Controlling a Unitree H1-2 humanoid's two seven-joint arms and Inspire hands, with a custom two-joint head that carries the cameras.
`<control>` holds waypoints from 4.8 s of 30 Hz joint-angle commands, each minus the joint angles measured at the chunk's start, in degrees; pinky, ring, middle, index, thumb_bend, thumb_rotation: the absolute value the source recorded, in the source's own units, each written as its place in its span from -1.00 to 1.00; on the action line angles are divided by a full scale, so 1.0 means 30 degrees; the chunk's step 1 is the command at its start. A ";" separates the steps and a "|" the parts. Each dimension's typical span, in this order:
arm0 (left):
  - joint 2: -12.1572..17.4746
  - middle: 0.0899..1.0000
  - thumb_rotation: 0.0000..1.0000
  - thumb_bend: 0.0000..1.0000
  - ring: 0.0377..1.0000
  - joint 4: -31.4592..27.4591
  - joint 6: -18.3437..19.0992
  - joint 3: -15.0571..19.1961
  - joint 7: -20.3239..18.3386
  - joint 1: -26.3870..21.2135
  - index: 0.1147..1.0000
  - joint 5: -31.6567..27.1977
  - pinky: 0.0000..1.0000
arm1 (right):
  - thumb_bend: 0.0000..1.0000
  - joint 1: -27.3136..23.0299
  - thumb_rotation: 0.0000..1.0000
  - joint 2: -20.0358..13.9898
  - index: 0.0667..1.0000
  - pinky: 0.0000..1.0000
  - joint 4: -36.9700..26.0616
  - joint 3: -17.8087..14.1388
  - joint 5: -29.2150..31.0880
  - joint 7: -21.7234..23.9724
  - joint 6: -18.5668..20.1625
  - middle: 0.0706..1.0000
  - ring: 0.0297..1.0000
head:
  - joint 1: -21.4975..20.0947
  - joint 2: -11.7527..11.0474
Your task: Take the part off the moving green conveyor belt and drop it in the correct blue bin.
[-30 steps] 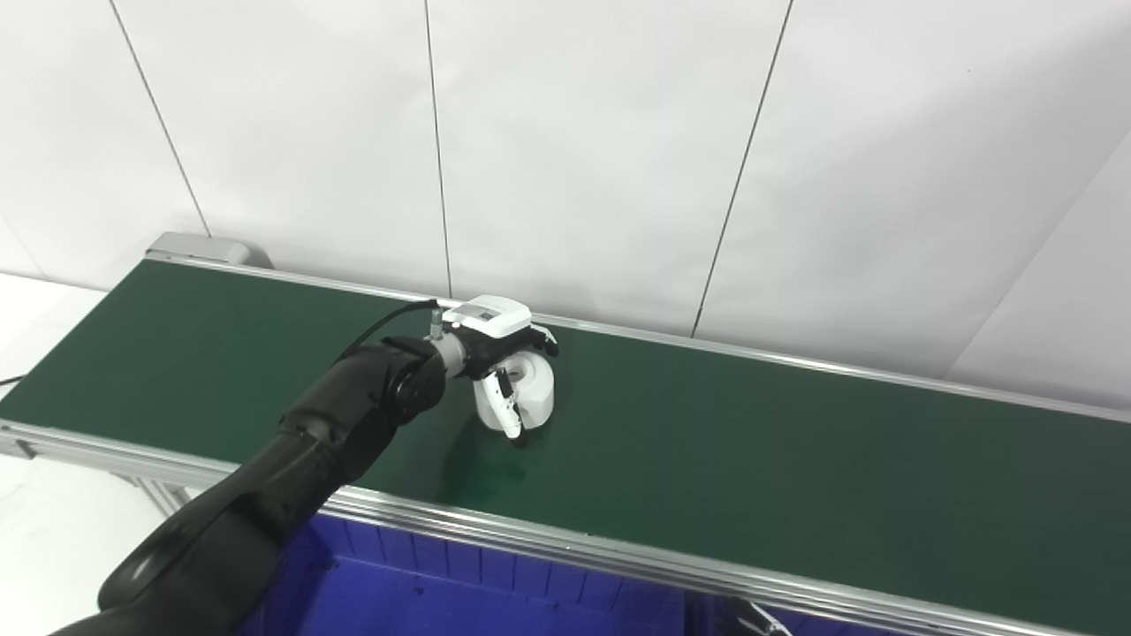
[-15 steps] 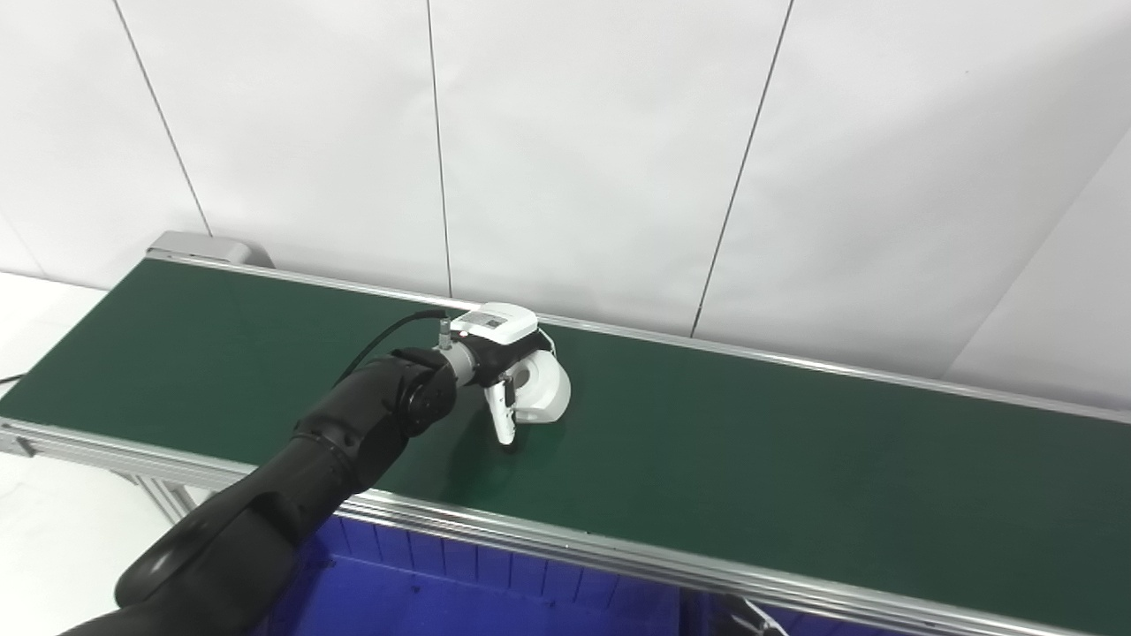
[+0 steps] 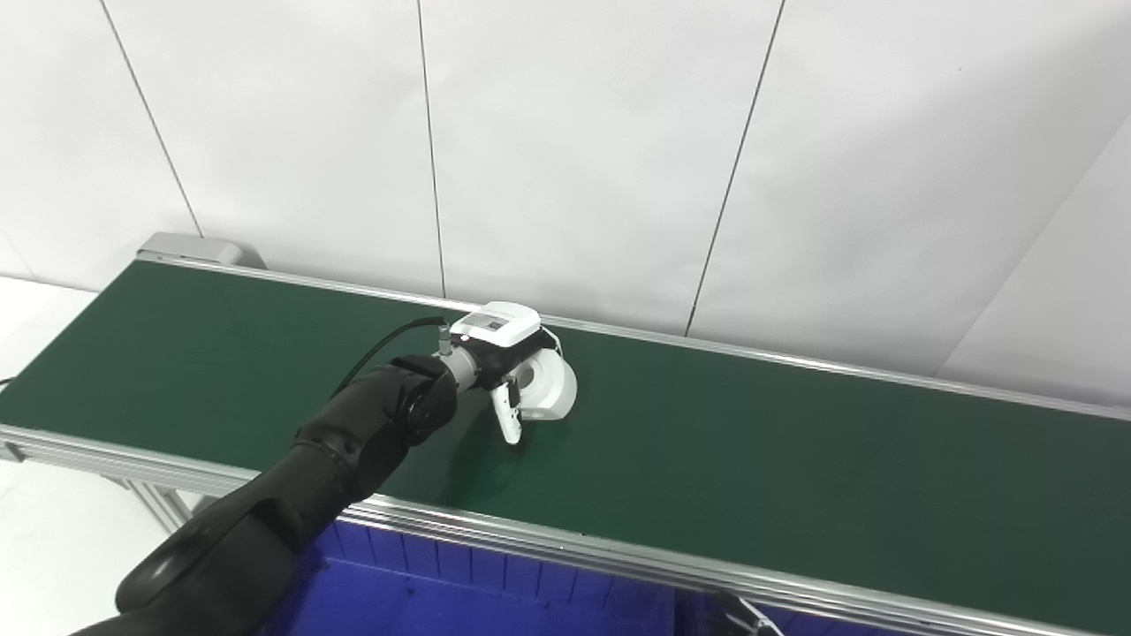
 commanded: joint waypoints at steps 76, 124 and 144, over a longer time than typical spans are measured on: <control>0.2763 0.65 0.04 1.00 0.62 -2.1917 0.0114 0.1468 -0.8180 1.2784 0.53 0.3029 0.53 | 0.93 -0.0152 1.00 -0.1922 0.65 0.49 -0.5277 -0.0067 0.1689 0.1278 0.3004 0.54 0.56 | 0.2618 0.6724; -0.6026 0.79 0.10 0.54 0.81 -1.1529 -0.1511 0.4857 -0.2268 1.6727 0.68 -1.1203 0.71 | 0.56 0.0894 1.00 0.2236 0.65 0.48 -0.4537 -0.0072 -0.2616 -0.4264 0.1160 0.64 0.57 | -0.4674 0.3440; -0.5296 0.80 0.15 0.62 0.80 -1.1180 -0.2489 0.3703 -0.2012 1.6826 0.70 -1.0994 0.69 | 0.57 0.0851 1.00 0.1994 0.66 0.40 -0.3802 0.0263 -0.2012 -0.3935 0.1009 0.60 0.51 | -0.4302 0.2294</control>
